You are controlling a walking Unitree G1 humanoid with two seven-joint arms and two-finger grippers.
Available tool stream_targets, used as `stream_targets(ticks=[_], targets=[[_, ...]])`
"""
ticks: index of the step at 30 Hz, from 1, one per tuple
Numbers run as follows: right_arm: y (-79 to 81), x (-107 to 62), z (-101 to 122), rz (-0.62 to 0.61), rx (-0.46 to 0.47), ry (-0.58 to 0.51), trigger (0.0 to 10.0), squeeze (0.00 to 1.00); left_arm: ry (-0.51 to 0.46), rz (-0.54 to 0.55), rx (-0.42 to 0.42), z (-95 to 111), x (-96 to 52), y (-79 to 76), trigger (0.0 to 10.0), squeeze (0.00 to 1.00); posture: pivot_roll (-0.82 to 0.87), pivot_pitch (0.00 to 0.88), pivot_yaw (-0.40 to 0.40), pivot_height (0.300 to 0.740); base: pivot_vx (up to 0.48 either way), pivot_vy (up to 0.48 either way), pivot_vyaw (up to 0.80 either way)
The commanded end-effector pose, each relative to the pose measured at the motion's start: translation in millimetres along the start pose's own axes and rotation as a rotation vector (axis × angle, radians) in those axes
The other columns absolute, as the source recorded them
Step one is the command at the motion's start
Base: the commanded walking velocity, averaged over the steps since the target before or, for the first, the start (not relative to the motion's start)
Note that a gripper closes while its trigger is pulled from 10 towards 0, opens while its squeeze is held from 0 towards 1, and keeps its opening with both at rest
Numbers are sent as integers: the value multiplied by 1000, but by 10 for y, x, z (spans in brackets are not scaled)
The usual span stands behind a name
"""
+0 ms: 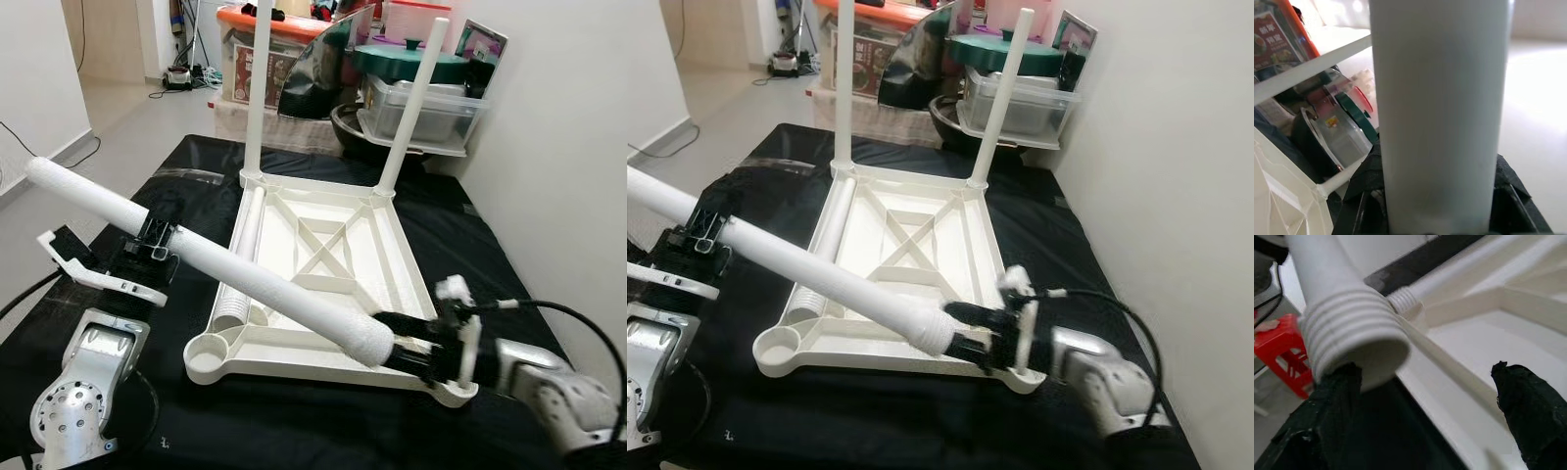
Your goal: Building children table
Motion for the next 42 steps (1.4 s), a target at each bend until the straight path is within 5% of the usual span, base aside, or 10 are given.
stream_targets(ticks=[1, 5, 11, 14, 16, 17, 21, 26, 30, 42], targets=[[-134, -228, 8, -78, 9, -1, 10000, 1000, -6, 1, 15, 14, 7, -15, 0, 0, 68, 0, -147, 740, 0, 0, 0], [-265, -458, 75, -170, 32, -46, 10000, 1000, -8, 6, 15, 12, 16, 5, 0, 0, 59, 0, -141, 740, 0, 0, 0], [-280, -431, 250, -192, -42, -68, 10000, 1000, 42, -18, 47, -80, 53, -28, 0, 0, 53, 0, -132, 740, 0, 0, 0], [-319, -426, 754, -237, -198, -128, 10000, 1000, 113, -58, 107, -215, 71, -109, 0, 0, 55, 0, -121, 740, 0, 0, 0], [-319, -426, 754, -237, -198, -128, 10000, 1000, 113, -58, 107, -215, 71, -109, 0, 0, 55, 0, -121, 740, 0, 0, 0], [-261, -394, 1054, -229, -253, -190, 10000, 51, 133, -64, 126, -255, 78, -122, 0, 0, 53, 0, -117, 740, 0, 0, 0], [-64, -133, 1524, -189, -329, -247, 10000, 0, 193, -75, 208, -368, 76, -127, 0, 0, 57, 0, -124, 740, 0, 0, 0], [213, 251, 1388, -38, -363, -125, 10000, 0, 243, -98, 273, -491, 68, -165, 0, 0, 71, 0, -132, 740, 0, 0, 0], [630, 645, 834, 192, -316, 90, 10000, 0, 278, -127, 304, -556, 68, -215, 0, 0, 73, 0, -134, 740, 0, 0, 0], [687, 887, 565, 204, -281, 229, 10000, 0, 301, -148, 333, -644, 61, -229, 0, 0, 67, 0, -131, 740, 0, 0, 0]])
Point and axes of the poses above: a point about 5 cm out from each wrist's last joint towards the gripper, its own x axis pointing out of the wrist towards the gripper, its own z axis along the axis of the wrist's last joint, y = z × x, the point moved 4 cm from there along x, pointing out of the wrist towards the gripper, and after that the axes turned 6 degrees about x, right-handed, at the moved point
